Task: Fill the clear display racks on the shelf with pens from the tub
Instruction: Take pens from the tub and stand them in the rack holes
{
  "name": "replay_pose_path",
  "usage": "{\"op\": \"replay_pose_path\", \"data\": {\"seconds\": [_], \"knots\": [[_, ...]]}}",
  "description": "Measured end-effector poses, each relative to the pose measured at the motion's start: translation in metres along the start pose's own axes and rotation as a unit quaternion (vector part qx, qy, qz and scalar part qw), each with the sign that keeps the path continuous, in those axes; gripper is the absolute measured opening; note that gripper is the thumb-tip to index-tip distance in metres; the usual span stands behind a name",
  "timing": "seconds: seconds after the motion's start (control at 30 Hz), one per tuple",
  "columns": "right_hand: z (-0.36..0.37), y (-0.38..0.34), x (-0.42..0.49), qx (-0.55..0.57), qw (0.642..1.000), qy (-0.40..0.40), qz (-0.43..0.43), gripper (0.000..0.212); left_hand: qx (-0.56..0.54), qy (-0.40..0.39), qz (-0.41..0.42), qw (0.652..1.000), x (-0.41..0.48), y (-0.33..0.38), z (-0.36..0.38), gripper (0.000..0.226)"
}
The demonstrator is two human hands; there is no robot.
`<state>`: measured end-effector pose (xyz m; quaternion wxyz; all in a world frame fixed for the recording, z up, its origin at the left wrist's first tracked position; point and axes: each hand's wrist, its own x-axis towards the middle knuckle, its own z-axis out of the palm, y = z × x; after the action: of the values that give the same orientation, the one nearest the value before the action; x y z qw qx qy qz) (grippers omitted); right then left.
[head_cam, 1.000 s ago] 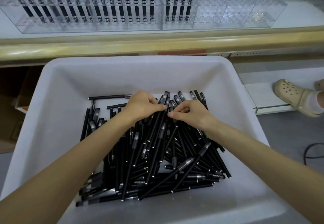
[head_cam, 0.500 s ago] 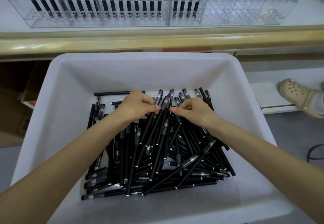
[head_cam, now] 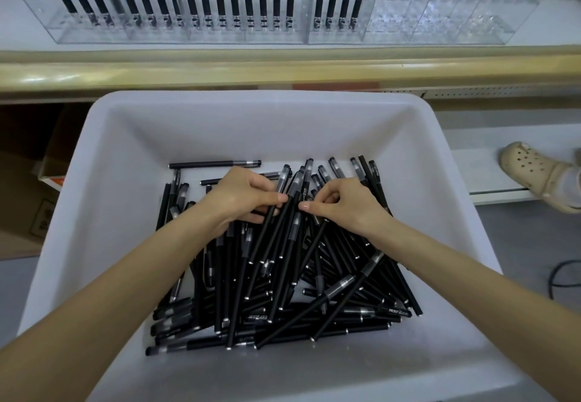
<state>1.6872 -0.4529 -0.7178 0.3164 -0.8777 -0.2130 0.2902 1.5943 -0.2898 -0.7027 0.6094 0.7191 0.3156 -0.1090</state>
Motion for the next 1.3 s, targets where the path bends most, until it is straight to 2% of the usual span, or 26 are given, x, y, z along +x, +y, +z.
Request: {"op": "replay_pose_path", "data": {"seconds": [0.17,0.33,0.47,0.63,0.77,0.9,1.0,1.1,1.3], "knots": [[-0.002,-0.002,-0.001,0.017,1.0,-0.015,0.007,0.023,-0.005,-0.001,-0.005,1.0,-0.002,0.001,-0.002,0.014],[-0.015,-0.009,-0.004,0.113,0.992,-0.04,0.035,0.021,-0.029,0.013,0.007,0.999,-0.005,0.006,-0.006,0.015],[-0.03,-0.02,-0.007,0.138,0.987,-0.081,0.006,0.02,-0.046,0.019,0.04,0.998,-0.006,0.017,-0.009,0.01],[-0.044,-0.032,0.004,0.254,0.96,-0.112,-0.028,0.008,-0.068,0.014,0.084,0.994,-0.007,0.032,-0.01,0.023],[-0.063,-0.036,0.009,0.31,0.937,-0.154,-0.042,0.02,-0.114,0.035,0.124,0.985,-0.009,0.046,-0.014,0.012],[-0.08,-0.041,0.01,0.326,0.936,-0.111,-0.076,0.016,-0.111,0.024,0.147,0.983,-0.011,0.06,-0.015,0.022],[-0.095,-0.048,0.009,0.28,0.951,-0.063,-0.113,0.029,-0.117,0.019,0.165,0.979,-0.014,0.075,-0.011,0.024],[-0.114,-0.057,0.009,0.241,0.959,-0.008,-0.151,0.029,-0.131,0.017,0.197,0.971,-0.014,0.095,-0.007,0.023],[-0.177,-0.08,0.013,0.279,0.929,0.078,-0.229,0.024,-0.154,0.039,0.273,0.949,-0.014,0.142,-0.005,0.024]]}}
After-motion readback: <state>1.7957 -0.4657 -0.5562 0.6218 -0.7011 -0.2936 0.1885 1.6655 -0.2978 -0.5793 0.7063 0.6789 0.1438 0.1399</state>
